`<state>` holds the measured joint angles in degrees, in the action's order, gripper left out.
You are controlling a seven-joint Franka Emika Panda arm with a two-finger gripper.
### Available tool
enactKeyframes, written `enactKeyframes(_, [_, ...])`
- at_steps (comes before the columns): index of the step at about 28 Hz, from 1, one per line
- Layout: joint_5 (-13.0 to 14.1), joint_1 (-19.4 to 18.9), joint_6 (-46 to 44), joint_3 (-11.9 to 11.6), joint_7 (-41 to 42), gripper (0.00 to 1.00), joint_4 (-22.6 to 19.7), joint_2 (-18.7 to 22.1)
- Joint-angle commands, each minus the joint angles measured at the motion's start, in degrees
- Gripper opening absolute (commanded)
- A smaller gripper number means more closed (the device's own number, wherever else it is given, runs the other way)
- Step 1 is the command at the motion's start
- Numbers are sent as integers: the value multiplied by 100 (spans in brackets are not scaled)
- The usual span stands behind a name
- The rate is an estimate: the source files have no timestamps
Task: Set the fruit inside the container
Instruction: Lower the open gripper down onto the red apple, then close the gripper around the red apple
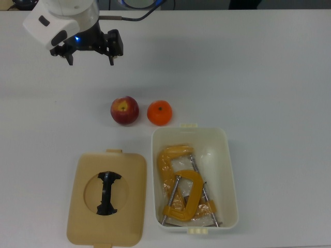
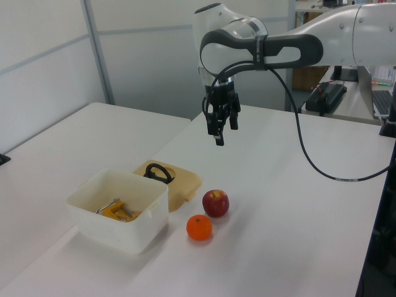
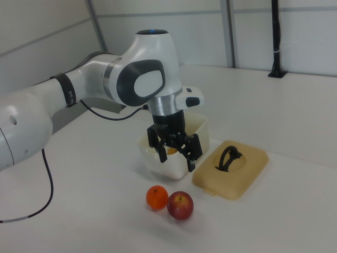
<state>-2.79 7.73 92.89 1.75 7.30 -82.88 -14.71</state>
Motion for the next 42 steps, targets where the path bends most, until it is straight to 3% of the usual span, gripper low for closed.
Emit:
enactKeyframes(1, [95,-121,-53,-165,130,100,-793,735])
enactKeyframes(12, [130,-245,403,-149,475,100,-1827,1470])
enactKeyframes(16, [130,-403,791,-122,448,100,-2171,1480])
enactKeyframes(24, [121,-597,2083,-87,413,100,-2637,1041])
enactKeyframes(35, [-37,-588,2839,-87,413,100,-2532,214])
enactKeyframes(42, [-423,-588,3129,-87,246,100,-2470,-172])
